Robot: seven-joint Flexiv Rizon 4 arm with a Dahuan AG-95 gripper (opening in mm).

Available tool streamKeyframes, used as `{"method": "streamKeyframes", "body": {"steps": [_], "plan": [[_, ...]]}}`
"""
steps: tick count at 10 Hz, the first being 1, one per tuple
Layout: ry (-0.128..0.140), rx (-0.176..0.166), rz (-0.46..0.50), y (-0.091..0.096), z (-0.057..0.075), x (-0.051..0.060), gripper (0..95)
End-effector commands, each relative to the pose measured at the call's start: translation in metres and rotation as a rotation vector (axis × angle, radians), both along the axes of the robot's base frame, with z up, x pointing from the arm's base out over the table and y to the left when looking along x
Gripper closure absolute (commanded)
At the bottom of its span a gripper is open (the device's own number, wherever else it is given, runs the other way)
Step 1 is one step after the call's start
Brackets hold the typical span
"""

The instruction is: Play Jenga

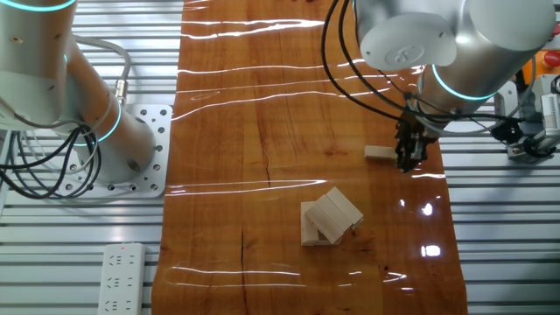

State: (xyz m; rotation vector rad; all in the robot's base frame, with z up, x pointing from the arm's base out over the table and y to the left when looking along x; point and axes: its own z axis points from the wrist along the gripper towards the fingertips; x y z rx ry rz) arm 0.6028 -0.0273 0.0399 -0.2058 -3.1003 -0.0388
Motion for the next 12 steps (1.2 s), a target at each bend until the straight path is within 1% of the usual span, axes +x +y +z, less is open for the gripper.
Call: {"method": "streamKeyframes", "body": {"steps": [1, 2, 4, 5, 6, 7, 10, 12], "plan": [[-0.001, 0.000, 0.009, -0.007, 0.011, -0.017, 57.0], [0.000, 0.000, 0.009, -0.008, 0.016, -0.023, 57.0], [0.000, 0.000, 0.015, -0.013, 0.028, -0.045, 57.0], [-0.001, -0.001, 0.017, -0.014, 0.032, -0.053, 57.0], [0.001, -0.010, 0.012, -0.012, 0.038, -0.065, 76.0], [0.005, -0.018, 0.013, -0.010, 0.043, -0.074, 95.0], [0.011, -0.022, 0.010, -0.006, 0.055, -0.080, 95.0], [0.011, -0.021, 0.008, -0.005, 0.056, -0.081, 95.0]]}}
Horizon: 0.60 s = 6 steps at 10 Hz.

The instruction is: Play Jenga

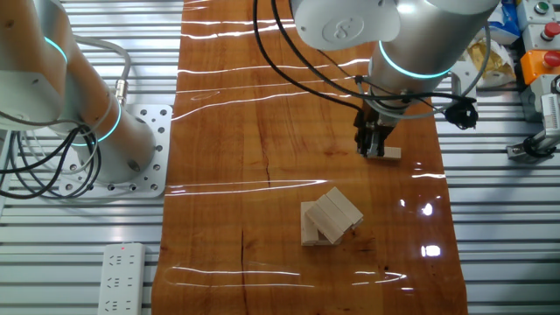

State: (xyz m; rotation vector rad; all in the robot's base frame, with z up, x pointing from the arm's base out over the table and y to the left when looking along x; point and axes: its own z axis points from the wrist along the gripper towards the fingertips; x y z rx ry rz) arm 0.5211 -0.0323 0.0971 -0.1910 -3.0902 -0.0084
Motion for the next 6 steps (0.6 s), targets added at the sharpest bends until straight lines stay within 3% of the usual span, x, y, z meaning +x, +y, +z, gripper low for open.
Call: {"method": "streamKeyframes", "body": {"steps": [1, 6], "plan": [[-0.002, -0.001, -0.002, 0.0000, -0.0014, 0.0000, 95.0], [-0.001, -0.007, -0.012, 0.0005, 0.0008, -0.0009, 95.0]]}}
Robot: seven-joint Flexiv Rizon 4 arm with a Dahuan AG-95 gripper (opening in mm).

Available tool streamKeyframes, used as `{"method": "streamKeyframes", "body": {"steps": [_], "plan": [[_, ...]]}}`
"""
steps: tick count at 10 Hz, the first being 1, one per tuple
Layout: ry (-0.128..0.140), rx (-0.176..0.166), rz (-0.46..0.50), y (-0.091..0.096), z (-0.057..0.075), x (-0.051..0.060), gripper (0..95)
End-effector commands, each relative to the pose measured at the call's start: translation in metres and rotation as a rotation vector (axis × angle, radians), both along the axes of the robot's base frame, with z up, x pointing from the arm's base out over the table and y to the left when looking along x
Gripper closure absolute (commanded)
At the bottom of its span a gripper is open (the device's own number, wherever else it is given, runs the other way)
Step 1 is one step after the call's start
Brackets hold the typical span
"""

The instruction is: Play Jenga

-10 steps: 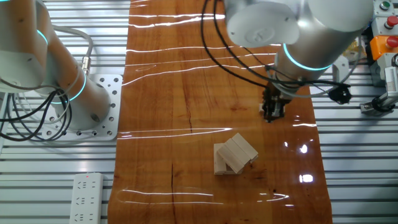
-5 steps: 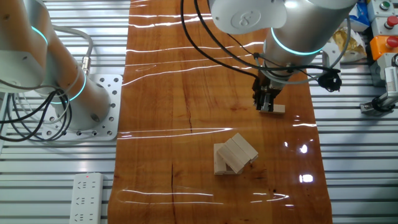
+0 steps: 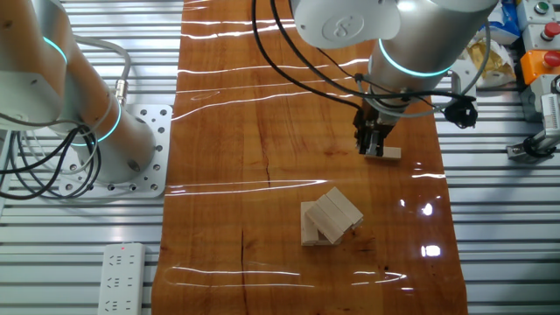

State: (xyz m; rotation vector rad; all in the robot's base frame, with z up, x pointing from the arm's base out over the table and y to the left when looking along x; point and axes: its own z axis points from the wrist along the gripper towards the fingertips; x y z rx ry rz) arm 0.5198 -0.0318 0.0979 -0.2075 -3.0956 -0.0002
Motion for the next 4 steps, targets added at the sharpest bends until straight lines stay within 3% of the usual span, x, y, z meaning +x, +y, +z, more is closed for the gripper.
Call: {"method": "streamKeyframes", "body": {"steps": [1, 4], "plan": [[0.007, -0.001, -0.001, 0.0001, 0.0000, 0.0004, 95.0], [0.014, 0.001, 0.007, 0.0004, -0.0001, 0.0004, 95.0]]}}
